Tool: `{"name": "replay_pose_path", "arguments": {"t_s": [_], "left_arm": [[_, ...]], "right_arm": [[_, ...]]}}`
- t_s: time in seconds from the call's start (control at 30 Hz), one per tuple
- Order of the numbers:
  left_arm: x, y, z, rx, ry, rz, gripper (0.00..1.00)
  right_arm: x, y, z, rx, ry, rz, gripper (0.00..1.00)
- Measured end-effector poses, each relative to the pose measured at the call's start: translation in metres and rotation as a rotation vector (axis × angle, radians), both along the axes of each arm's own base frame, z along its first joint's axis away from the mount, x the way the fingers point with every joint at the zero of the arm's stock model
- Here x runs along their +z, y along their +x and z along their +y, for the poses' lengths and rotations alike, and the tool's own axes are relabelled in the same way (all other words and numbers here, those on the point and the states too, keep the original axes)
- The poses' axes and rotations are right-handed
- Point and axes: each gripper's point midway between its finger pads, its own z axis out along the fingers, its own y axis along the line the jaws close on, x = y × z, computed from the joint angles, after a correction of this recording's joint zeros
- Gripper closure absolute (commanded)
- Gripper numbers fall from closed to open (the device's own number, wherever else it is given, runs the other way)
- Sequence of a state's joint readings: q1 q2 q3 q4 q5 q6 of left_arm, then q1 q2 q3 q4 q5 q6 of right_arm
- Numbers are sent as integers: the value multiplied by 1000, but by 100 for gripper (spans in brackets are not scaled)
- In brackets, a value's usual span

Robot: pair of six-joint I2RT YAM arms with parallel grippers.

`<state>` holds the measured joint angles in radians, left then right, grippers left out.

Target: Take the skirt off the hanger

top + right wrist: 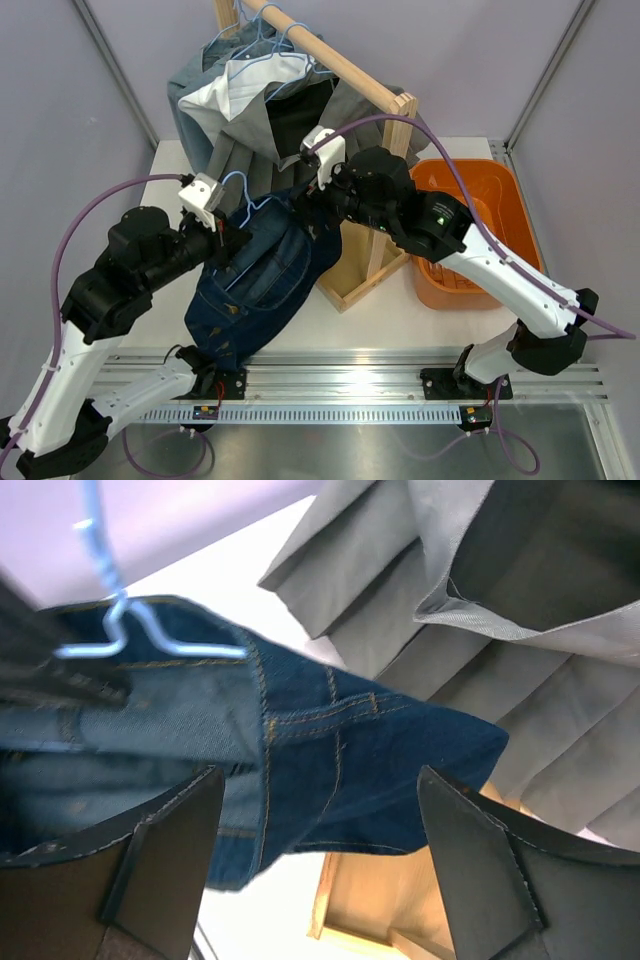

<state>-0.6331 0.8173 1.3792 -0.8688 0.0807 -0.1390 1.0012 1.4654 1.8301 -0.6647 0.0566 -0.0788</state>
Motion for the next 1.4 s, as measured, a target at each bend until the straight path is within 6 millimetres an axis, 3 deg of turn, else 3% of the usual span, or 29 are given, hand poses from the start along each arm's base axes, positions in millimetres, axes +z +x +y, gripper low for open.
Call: {"name": "replay_pose_path", "arguments": {"t_s": [0.2, 0.4, 0.53, 0.67, 0.8, 0.97, 1.2, 1.4], "left_arm": [[0, -3, 2, 8, -21, 3, 100], [2, -4, 2, 11, -31, 2, 100], [2, -3, 1, 13, -38, 4, 100], [4, -2, 0, 15, -47, -1, 100], [4, 3, -3, 14, -57, -9, 100], [11, 13, -13, 4, -74, -30, 100], [29, 30, -34, -45, -114, -105, 100], [60, 28, -40, -94, -173, -223, 100]], "right_arm": [[-19, 11, 10, -103, -44, 1, 20], [-31, 19, 13, -139, -81, -6, 33], [-33, 23, 13, -150, -92, -19, 53], [-29, 25, 16, -142, -90, -45, 100], [-21, 26, 20, -128, -72, -71, 100], [11, 11, 29, -27, 7, -76, 100], [95, -29, 34, 154, 226, -85, 100], [130, -39, 28, 183, 304, -121, 100]]}}
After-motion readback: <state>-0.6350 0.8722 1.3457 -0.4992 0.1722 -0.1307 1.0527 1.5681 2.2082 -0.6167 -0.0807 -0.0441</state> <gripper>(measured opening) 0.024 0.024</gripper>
